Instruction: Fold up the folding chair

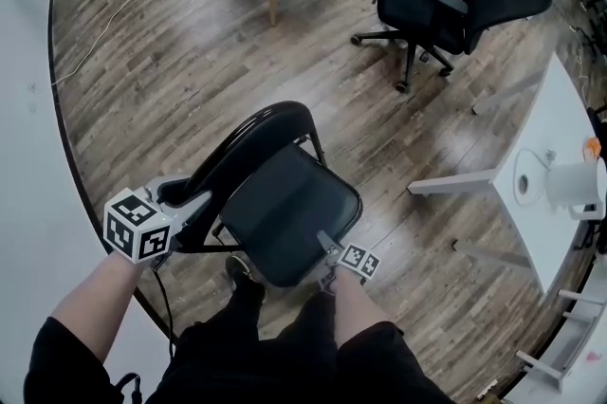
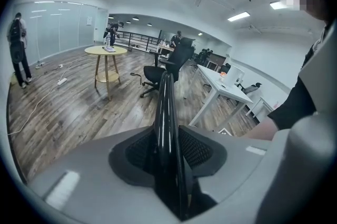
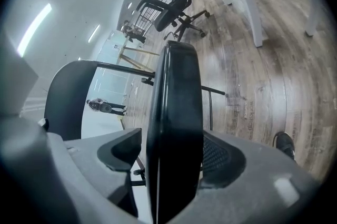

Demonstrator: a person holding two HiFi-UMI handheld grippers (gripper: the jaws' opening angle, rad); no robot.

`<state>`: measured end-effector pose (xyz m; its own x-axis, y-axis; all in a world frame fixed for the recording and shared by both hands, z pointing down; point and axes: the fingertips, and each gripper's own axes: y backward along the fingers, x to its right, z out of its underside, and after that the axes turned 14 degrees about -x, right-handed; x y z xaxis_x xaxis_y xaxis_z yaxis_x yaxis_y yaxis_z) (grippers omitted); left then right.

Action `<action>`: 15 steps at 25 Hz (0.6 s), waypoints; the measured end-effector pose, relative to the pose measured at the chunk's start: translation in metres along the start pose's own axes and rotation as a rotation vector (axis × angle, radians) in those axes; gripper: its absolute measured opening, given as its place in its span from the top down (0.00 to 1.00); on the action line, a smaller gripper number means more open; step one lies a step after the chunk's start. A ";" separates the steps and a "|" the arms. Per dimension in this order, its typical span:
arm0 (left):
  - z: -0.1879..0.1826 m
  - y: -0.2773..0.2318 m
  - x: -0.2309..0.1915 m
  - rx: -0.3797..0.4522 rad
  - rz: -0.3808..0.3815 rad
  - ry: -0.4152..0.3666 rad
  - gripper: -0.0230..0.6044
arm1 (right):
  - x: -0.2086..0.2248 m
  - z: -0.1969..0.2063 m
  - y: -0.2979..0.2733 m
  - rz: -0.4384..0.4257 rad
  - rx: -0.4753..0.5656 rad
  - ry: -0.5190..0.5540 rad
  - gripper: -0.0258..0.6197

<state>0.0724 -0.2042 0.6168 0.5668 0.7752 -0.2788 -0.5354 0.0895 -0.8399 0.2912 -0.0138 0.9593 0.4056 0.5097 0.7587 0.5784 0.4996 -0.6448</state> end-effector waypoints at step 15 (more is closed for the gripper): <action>-0.010 0.008 0.032 0.000 -0.077 -0.036 0.76 | -0.047 -0.008 0.008 0.038 0.026 0.005 0.53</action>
<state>0.0925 -0.1852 0.5968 0.5837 0.7878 -0.1965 -0.4910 0.1497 -0.8582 0.2822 -0.0392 0.9197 0.4306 0.5247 0.7343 0.5444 0.4980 -0.6750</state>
